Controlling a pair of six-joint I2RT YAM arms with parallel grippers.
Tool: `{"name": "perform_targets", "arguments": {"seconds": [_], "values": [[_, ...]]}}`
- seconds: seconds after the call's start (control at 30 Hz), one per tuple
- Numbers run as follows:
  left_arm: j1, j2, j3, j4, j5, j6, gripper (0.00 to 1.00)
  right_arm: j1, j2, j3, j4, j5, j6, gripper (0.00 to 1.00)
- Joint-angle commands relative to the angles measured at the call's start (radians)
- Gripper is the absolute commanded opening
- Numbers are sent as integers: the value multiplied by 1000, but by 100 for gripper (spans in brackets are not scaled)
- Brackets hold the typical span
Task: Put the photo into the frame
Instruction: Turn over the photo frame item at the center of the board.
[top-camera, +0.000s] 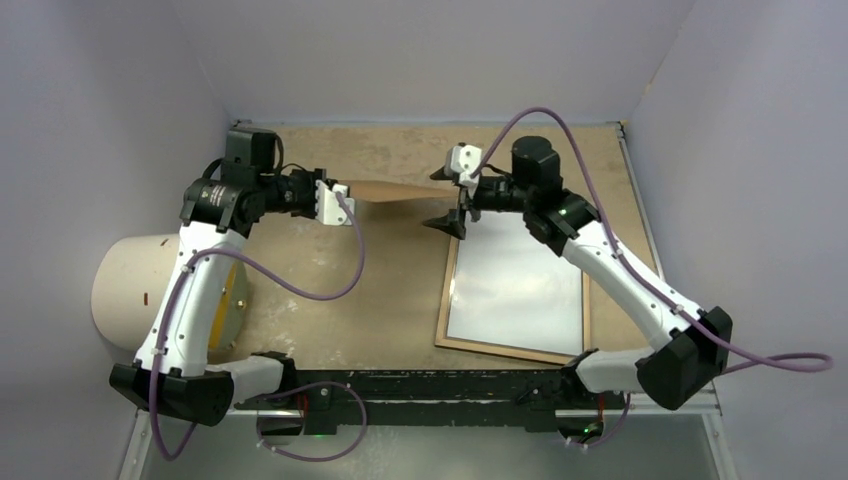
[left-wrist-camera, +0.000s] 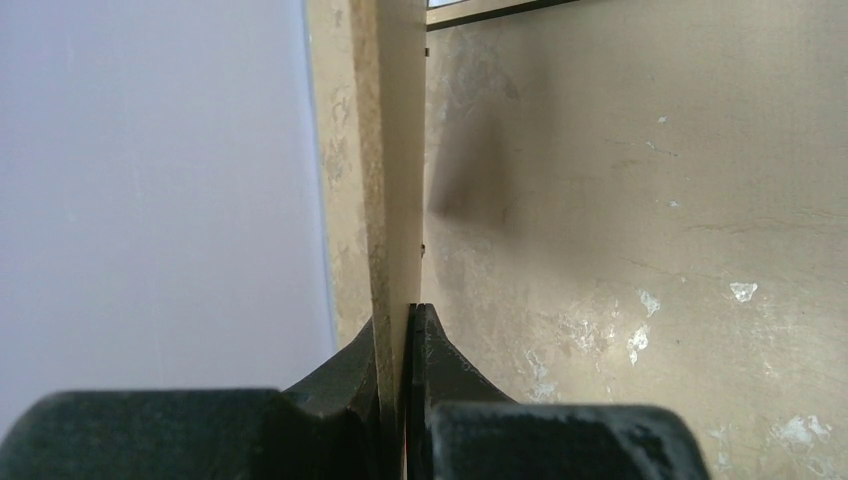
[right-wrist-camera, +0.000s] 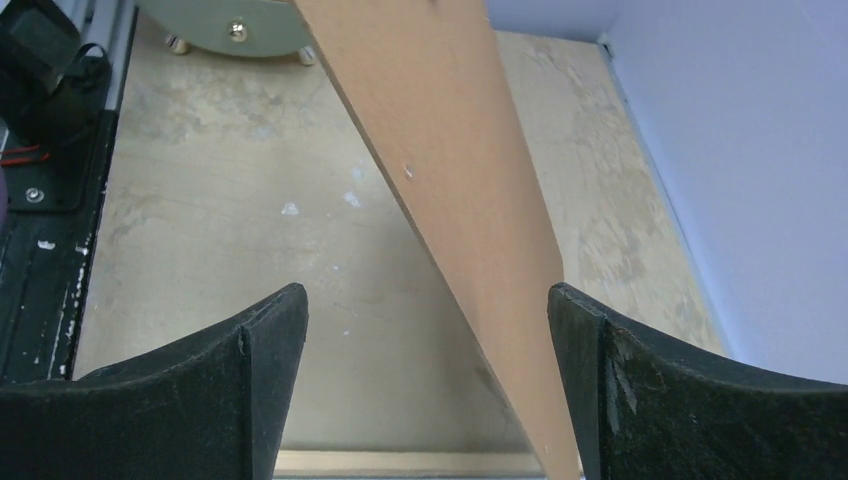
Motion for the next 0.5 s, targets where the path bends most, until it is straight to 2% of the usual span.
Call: {"name": "perform_targets", "arguments": {"seconds": [0.0, 0.07, 0.17, 0.33, 0.47], "values": [[4, -17, 69, 32, 69, 59, 0, 45, 70, 77, 13, 21, -107, 89], [4, -19, 72, 21, 68, 64, 0, 59, 107, 101, 11, 31, -117, 85], [4, -23, 72, 13, 66, 70, 0, 82, 151, 125, 22, 75, -140, 73], [4, -23, 73, 13, 60, 73, 0, 92, 180, 122, 51, 110, -173, 46], [4, -23, 72, 42, 61, 53, 0, 92, 178, 85, 137, 124, -118, 24]]}}
